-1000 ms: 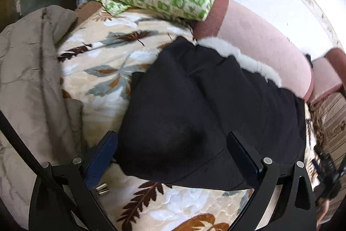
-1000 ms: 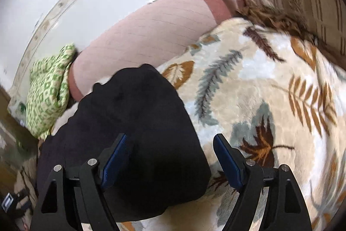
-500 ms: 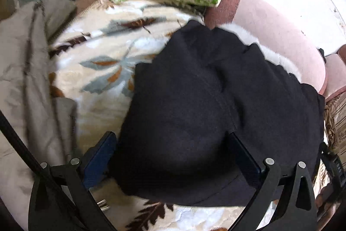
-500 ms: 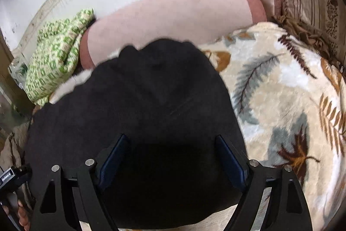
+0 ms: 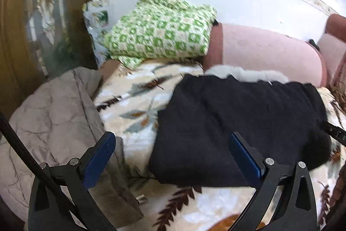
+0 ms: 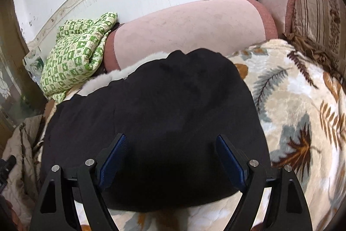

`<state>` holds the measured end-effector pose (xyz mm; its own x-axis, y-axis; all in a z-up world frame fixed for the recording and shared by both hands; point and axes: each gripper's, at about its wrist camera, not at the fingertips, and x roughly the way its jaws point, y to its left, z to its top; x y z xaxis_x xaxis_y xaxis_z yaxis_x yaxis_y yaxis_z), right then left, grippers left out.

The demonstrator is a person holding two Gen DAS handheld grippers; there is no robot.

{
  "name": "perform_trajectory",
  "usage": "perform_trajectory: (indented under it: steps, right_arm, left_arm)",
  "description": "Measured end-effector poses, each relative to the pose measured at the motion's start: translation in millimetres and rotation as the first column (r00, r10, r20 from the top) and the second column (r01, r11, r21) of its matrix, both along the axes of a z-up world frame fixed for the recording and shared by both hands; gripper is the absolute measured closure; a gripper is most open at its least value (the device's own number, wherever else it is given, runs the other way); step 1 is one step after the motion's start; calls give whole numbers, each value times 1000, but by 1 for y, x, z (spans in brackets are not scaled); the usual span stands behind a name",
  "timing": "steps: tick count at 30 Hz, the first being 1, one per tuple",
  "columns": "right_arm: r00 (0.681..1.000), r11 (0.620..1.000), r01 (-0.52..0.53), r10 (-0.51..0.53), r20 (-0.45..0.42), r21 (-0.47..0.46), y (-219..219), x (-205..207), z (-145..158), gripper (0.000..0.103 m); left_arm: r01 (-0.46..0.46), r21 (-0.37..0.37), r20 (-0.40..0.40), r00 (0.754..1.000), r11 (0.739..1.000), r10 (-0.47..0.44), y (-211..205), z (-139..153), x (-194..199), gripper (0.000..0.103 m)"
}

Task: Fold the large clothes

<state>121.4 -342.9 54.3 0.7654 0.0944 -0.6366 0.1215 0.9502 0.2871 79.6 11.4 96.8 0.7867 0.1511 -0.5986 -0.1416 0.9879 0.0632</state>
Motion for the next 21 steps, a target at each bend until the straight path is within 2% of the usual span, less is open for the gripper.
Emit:
perform_trajectory:
  steps: [7, 9, 11, 13, 14, 17, 18, 21]
  right_arm:
    - [998, 998, -46, 44, 32, 37, 18, -39, 8, 15]
    - [999, 993, -33, 33, -1, 114, 14, -47, -4, 14]
    - [999, 976, -1, 10, -42, 216, 3, -49, -21, 14]
    - [994, 925, 71, -34, -104, 373, -19, -47, -47, 12]
    - [992, 903, 94, -50, -116, 419, -26, -46, -55, 10]
    - [983, 797, 173, -98, -158, 579, -58, -28, -93, 6]
    - [982, 744, 178, -89, -169, 644, -70, -14, -109, 4]
    - [984, 687, 178, -111, -140, 705, -86, 7, -119, 0]
  left_arm:
    - [19, 23, 114, 993, 1000, -22, -13, 10, -32, 0]
    - [77, -25, 63, 995, 997, -75, -14, 0, -27, 0]
    - [121, -82, -36, 992, 989, -124, -15, -19, -16, 0]
    - [136, -133, -84, 985, 982, -148, -13, -32, -10, 0]
    - [137, -155, -92, 984, 978, -153, -12, -37, -10, 0]
    - [140, -198, -110, 980, 970, -164, -11, -44, -8, 0]
    - [143, -199, -111, 980, 970, -167, -11, -44, -8, 0]
    - [134, -171, -102, 983, 976, -152, -12, -42, -10, 0]
